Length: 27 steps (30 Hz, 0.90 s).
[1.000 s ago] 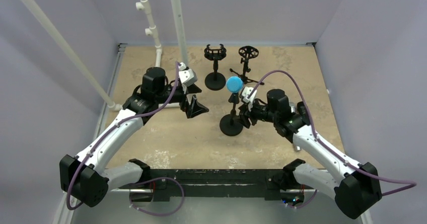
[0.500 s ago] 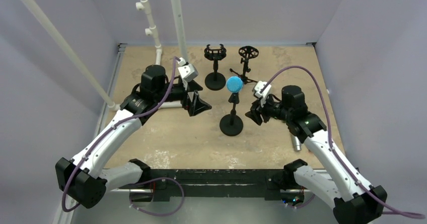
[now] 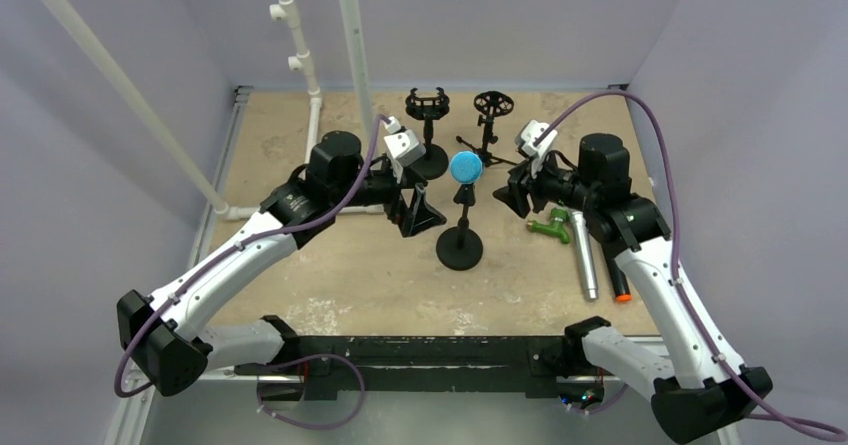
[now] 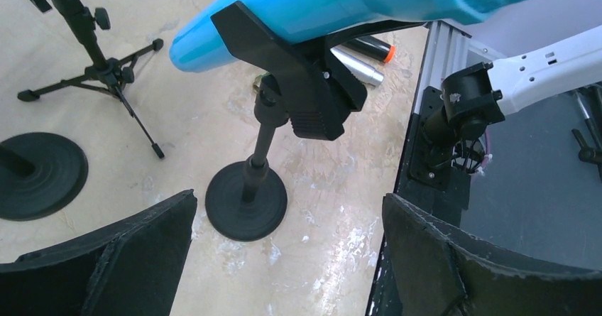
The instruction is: Remove the microphone from the stand
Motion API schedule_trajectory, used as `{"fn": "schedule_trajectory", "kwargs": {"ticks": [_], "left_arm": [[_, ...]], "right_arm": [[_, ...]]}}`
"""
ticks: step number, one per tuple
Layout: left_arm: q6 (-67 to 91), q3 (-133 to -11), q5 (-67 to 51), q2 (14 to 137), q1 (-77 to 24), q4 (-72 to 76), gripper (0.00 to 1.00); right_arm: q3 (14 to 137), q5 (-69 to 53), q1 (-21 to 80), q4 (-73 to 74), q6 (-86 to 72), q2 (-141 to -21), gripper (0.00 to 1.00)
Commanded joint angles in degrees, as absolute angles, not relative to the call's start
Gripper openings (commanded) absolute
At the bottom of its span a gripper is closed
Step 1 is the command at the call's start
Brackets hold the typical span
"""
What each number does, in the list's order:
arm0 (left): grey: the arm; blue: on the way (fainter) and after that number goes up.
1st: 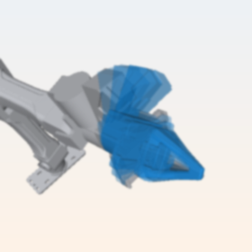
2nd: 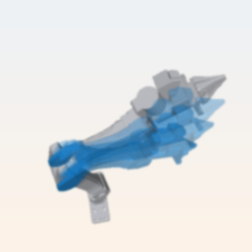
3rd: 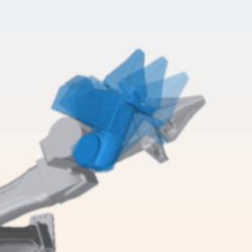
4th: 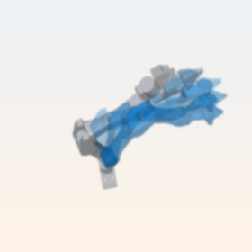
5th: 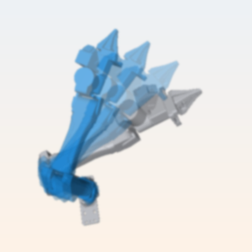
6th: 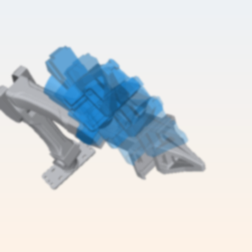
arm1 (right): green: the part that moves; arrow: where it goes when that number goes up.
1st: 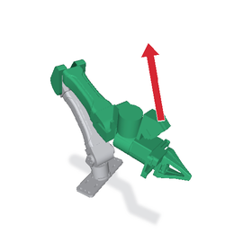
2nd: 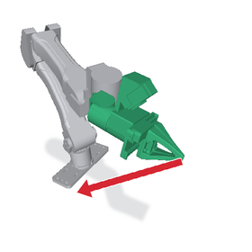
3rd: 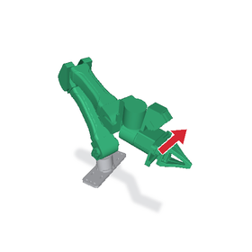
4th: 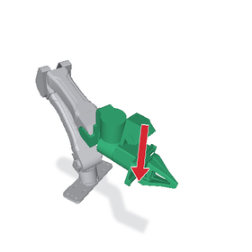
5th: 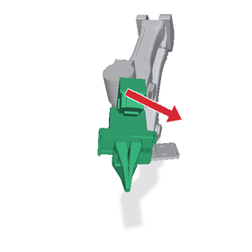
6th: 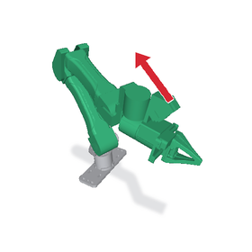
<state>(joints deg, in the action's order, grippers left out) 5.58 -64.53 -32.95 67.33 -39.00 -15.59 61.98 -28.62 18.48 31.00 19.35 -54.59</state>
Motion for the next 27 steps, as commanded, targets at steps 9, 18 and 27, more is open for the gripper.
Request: {"fn": "schedule_trajectory", "kwargs": {"ticks": [9, 18, 27], "left_arm": [[7.60, -65.68, -20.25, 71.25, -43.68, -8.22, 1.00], [5.09, -63.65, -17.80, 71.44, -44.95, -5.79, 1.00], [2.16, -60.98, -18.98, 69.65, -45.27, -5.23, 1.00]], "right_arm": [[64.93, -43.97, 17.48, 30.05, 12.96, -59.71, 0.48], [63.31, -48.81, 16.18, 24.77, 5.66, -60.83, 0.43], [62.53, -51.11, 16.17, 21.54, 1.70, -62.48, 0.40]]}}
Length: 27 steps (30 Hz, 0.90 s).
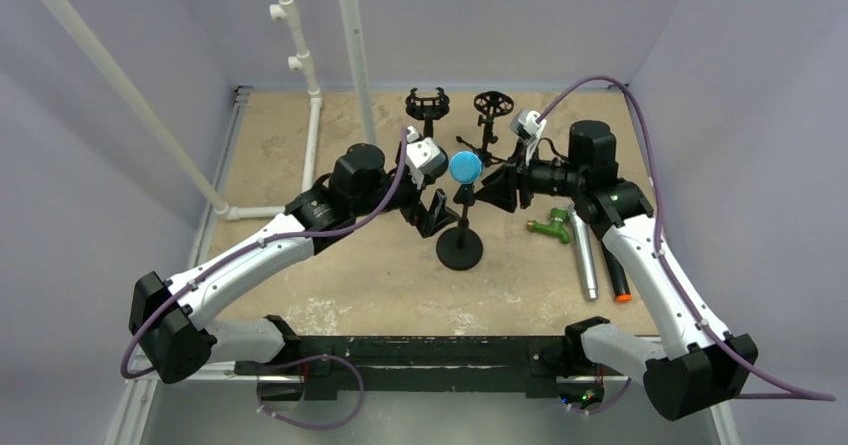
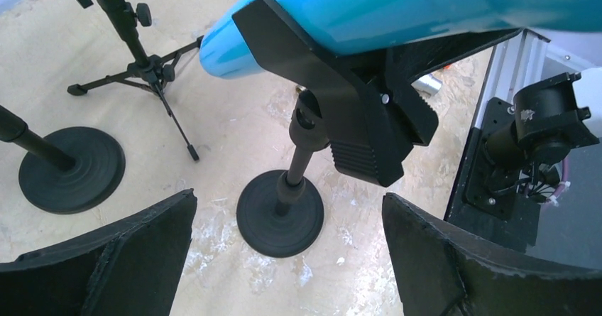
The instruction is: Remove the microphone from the stand
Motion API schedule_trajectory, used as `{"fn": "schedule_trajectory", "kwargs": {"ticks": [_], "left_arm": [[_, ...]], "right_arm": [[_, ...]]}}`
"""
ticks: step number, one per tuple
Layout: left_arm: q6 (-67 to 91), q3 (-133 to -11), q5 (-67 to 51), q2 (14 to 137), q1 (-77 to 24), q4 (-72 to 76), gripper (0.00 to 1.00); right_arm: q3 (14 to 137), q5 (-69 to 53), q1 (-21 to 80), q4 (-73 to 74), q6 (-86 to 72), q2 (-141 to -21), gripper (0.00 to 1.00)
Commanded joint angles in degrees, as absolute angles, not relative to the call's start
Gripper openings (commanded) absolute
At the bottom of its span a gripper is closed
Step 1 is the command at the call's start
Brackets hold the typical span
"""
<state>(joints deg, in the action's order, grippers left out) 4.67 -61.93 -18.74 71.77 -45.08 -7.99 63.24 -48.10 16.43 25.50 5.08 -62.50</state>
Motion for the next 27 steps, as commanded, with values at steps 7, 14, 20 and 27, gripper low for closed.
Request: {"fn": "schedule_trajectory", "kwargs": {"ticks": [7, 14, 20, 27], "left_arm": [[1.28, -61.47, -13.53, 69.67, -46.60, -5.68, 1.00], [3.96, -62.14, -12.13, 69.65, -48.23, -6.61, 1.00], [4.98, -60.94, -11.79, 69.07, -48.37, -6.66, 1.00], [1.38, -58.35, -13.37, 66.17, -46.82, -7.48, 1.00]], "right_arm": [[60.81, -52.74, 16.17, 19.25, -2.09, -62.80, 0.38], [59.13, -53.80, 15.92, 17.71, -4.04, -63.16, 0.37], [61.10, -50.00, 14.91, 24.13, 4.76, -60.58, 0.41], [68.17, -40.52, 14.77, 34.19, 18.93, -59.45, 0.57]]}}
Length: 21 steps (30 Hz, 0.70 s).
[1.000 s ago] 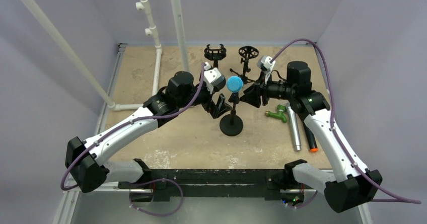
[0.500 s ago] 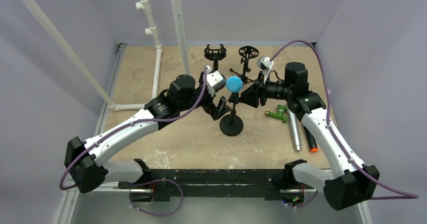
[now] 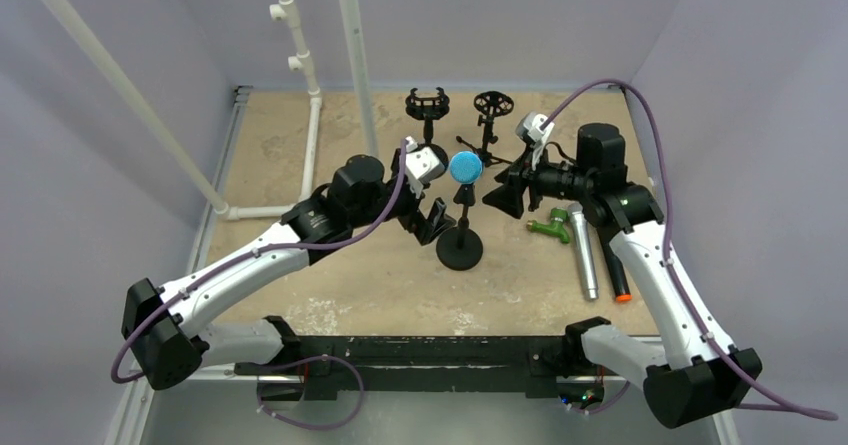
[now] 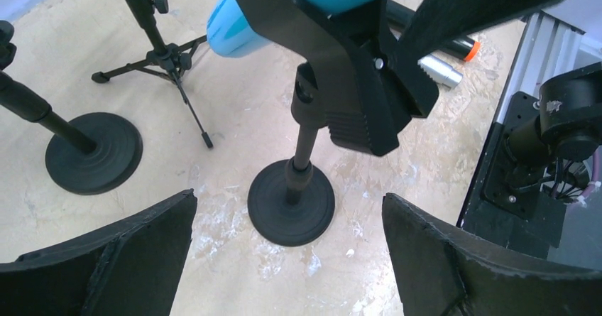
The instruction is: Remove the microphone from the stand
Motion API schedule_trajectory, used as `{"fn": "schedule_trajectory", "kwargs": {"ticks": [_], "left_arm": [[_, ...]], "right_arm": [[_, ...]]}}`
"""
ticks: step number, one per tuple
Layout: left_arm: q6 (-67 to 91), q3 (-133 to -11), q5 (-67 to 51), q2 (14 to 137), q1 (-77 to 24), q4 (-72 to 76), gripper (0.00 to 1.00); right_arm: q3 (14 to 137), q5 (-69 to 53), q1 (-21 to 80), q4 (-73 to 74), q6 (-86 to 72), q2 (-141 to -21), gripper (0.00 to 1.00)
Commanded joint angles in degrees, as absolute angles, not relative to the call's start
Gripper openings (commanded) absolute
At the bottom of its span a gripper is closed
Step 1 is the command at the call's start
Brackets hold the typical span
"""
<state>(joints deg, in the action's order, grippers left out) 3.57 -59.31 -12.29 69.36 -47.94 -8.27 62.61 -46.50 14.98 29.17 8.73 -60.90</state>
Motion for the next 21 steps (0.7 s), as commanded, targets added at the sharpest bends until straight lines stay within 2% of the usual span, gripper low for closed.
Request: {"fn": "schedule_trajectory", "kwargs": {"ticks": [1, 8, 21], "left_arm": [[0.88, -58.22, -13.78, 65.70, -46.33, -7.70, 1.00], [0.26, -58.08, -15.51, 62.89, -42.52, -9.04, 1.00], [0.35, -58.89, -17.57, 62.12, -38.82, -9.98, 1.00]], "right_arm": [[68.74, -39.18, 14.77, 34.65, 20.64, -59.74, 0.59], [70.00, -34.89, 14.77, 32.01, 29.16, -63.47, 0.72], [70.49, -43.37, 14.72, 24.19, 35.25, -71.37, 0.76]]}}
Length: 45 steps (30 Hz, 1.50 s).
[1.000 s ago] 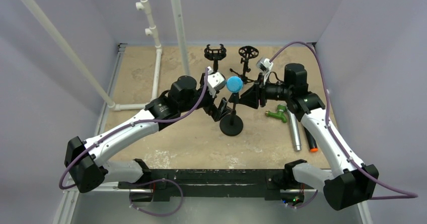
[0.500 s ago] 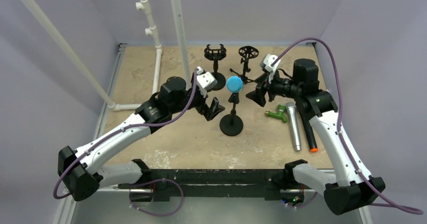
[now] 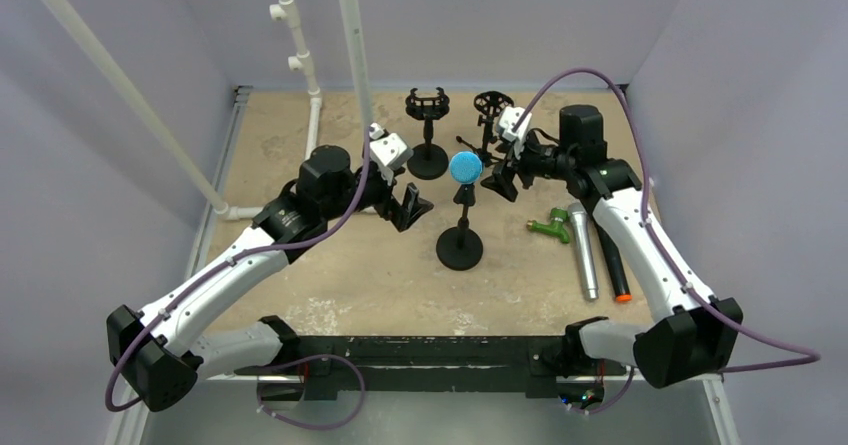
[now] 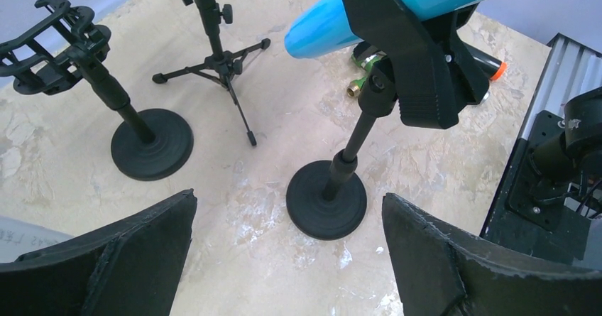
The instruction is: Remove the microphone from the stand
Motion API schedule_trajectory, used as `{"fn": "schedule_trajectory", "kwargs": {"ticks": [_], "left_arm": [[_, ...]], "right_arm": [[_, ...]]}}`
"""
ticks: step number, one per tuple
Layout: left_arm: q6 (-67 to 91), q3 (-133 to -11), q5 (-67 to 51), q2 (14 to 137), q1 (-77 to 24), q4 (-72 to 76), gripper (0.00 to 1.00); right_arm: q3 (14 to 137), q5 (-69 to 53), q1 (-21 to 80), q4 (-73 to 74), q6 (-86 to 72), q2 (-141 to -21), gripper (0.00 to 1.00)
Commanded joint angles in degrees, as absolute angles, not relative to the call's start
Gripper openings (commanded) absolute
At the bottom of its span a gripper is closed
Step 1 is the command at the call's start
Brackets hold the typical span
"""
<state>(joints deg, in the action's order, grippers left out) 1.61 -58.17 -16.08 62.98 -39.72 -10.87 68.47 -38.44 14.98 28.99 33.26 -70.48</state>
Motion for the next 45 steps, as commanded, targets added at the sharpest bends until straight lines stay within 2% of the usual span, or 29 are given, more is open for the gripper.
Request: {"fn": "schedule_trajectory", "kwargs": {"ticks": [1, 21, 29, 45], "left_arm": [[0.35, -58.89, -17.64, 62.20, -38.70, -9.95, 1.00], [0.25, -59.60, -19.07, 63.78, -37.63, -10.12, 1.00], [0.26, -59.59, -19.23, 64.22, -37.38, -9.94, 1.00], [2.31, -60.57, -21.04, 65.02, -37.29, -9.75, 1.00]], "right_arm": [[70.32, -44.31, 14.76, 23.39, 35.23, -71.84, 0.76], [60.57, -52.86, 14.77, 4.47, 30.04, -74.67, 0.72], [58.02, -54.14, 14.85, -3.19, 25.08, -74.71, 0.67], [54.83, -49.45, 14.75, -4.59, 22.01, -70.36, 0.34]]}}
